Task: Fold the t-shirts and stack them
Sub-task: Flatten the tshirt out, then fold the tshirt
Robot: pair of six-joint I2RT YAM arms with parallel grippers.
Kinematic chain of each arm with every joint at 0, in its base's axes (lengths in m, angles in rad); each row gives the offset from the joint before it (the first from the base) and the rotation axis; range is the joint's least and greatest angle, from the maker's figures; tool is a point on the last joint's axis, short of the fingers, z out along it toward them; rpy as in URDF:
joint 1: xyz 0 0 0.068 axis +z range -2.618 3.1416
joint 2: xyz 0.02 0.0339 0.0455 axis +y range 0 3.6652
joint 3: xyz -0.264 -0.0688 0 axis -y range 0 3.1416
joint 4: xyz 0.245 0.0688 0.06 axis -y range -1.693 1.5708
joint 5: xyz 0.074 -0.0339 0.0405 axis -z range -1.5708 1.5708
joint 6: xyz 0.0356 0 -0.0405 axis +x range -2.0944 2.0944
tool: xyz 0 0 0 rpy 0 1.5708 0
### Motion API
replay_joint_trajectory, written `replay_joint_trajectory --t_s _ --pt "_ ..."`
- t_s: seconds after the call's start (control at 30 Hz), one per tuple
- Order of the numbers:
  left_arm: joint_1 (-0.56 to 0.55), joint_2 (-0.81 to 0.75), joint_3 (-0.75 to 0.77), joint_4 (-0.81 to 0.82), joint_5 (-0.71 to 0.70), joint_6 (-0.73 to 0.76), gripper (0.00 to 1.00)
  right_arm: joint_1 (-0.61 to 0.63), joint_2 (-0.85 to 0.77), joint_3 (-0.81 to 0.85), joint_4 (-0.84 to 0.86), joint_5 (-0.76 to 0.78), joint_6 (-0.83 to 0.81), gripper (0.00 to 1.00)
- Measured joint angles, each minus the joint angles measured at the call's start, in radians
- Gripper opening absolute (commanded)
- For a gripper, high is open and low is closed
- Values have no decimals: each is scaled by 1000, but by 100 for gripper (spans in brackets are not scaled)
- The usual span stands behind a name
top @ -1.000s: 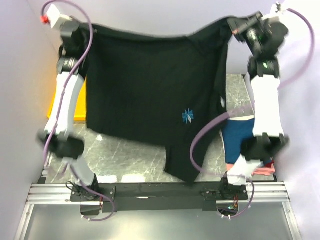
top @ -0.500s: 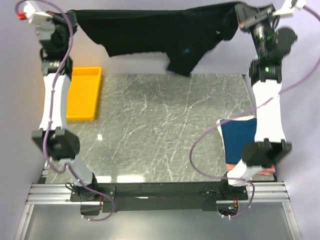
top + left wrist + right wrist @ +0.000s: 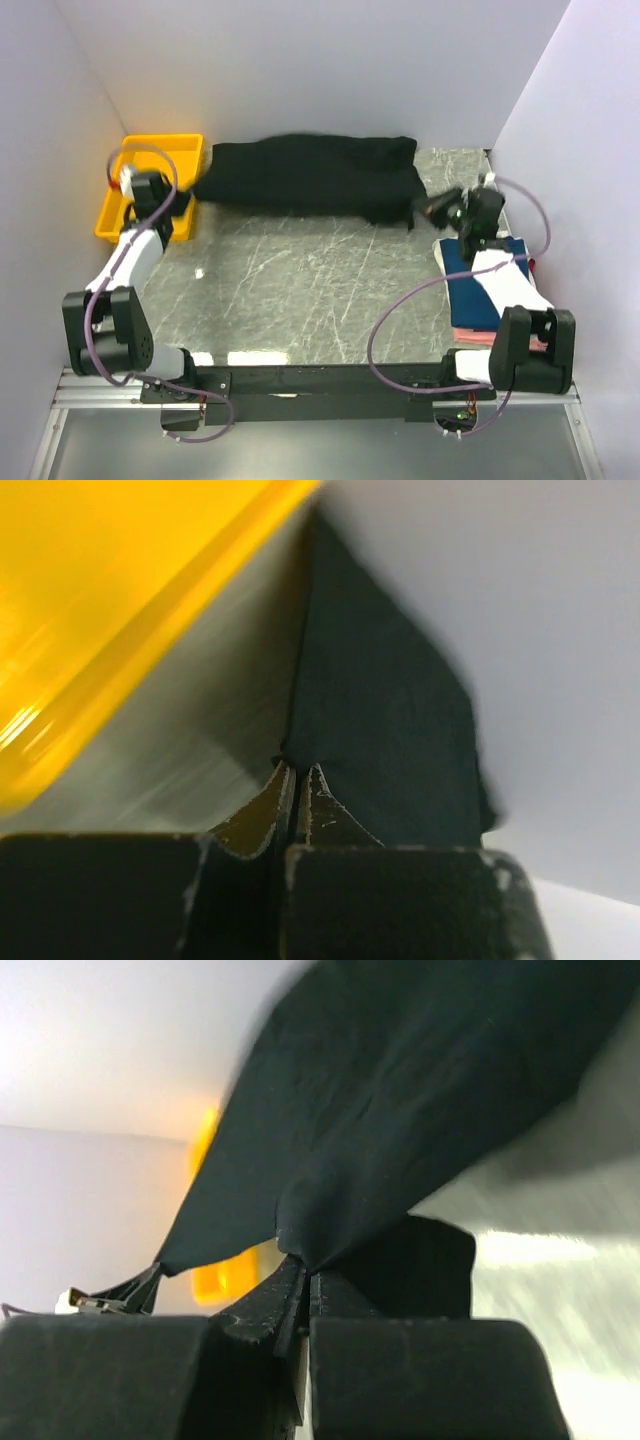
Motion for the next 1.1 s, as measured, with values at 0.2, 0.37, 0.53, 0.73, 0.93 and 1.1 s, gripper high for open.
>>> replay_joint_trajectory --t_s 0.2,0.37,0.53,0.73,0.93,1.1 --pt "0 -175 -252 -169 -30 -53 0 0 -128 -217 -172 -16 -29 0" --pt "2 -378 -422 -265 -88 -72 0 0 -212 -364 -246 -43 -81 0" --pt "2 -505 -538 -391 -140 -82 1 0 -364 -462 -380 -53 -126 0" --pt "2 -579 -555 -504 -192 -89 1 0 -587 -481 -530 -52 -158 0" --pt "2 -609 -540 -583 -224 -77 0 0 -736 -475 -705 -37 -189 0" --pt "2 -598 -496 -611 -240 -68 1 0 -829 -458 -832 -38 -201 0"
